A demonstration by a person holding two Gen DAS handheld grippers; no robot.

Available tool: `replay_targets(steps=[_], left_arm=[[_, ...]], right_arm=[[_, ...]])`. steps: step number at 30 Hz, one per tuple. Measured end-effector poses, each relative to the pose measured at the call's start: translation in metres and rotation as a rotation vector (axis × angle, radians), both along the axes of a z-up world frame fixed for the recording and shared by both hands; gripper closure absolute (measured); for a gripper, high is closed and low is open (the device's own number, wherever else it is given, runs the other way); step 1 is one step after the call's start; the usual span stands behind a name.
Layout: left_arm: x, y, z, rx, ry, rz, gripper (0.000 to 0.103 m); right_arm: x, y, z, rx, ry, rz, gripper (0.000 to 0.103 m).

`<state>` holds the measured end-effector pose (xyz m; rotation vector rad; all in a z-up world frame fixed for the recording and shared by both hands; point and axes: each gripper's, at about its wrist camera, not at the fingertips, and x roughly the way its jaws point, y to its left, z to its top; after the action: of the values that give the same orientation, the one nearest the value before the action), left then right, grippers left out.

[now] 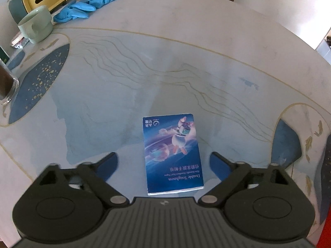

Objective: Organize objects
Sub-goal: 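Close the left tool on the blue card box, then lift the blue card box and carry it over the box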

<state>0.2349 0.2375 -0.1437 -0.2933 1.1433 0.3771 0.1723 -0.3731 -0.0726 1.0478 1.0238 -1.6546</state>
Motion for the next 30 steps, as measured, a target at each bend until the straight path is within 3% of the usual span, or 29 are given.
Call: replay_targets(steps=[4,6,8,13,21,30], left_arm=[[0.000,-0.001,0.001,0.016,0.002,-0.007,0.027],[-0.001,-0.002,0.003,0.024,-0.004,-0.012,0.047],[0.000,-0.004,0.005,0.047,0.004,-0.022,0.053],[-0.002,-0.013,0.017,0.088,-0.013,-0.079,0.054],[-0.011,-0.045,0.050,0.039,-0.079,-0.190,0.054],[-0.014,-0.115,0.102,-0.003,-0.182,-0.381,0.054]], right_arm=[[0.000,0.000,0.000,0.000,0.001,0.000,0.097],[0.000,0.000,0.000,0.000,0.001,-0.001,0.097],[0.000,0.000,0.000,-0.001,0.002,-0.001,0.097],[0.000,0.000,0.000,-0.001,0.004,-0.001,0.097],[-0.002,0.000,-0.001,-0.009,-0.002,0.002,0.098],[-0.002,0.000,-0.001,-0.011,0.001,0.005,0.098]])
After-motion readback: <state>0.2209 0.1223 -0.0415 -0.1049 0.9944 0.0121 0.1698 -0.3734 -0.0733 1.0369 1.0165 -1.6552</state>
